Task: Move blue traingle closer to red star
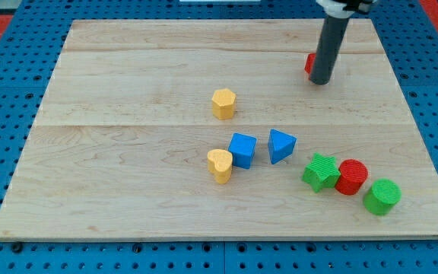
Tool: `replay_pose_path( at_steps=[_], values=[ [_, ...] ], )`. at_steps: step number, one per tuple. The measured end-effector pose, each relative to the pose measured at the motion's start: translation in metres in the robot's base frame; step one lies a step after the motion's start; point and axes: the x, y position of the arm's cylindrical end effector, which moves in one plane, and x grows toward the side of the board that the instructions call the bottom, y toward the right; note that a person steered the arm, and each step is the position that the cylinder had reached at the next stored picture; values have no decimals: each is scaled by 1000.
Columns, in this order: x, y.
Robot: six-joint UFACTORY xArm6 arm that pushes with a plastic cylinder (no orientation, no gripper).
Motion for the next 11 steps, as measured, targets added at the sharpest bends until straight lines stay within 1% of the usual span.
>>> replay_pose_path(
  at_steps=[1, 2, 3, 4, 5, 6, 7, 8, 9, 10, 11],
  values=[
    [-57, 9],
    [-61, 28],
    [-20, 88],
    [75, 108],
    [137, 104],
    [156, 48],
    [156, -2],
    [166, -33],
    [166, -95],
    [150, -108],
    [109, -109]
  ],
)
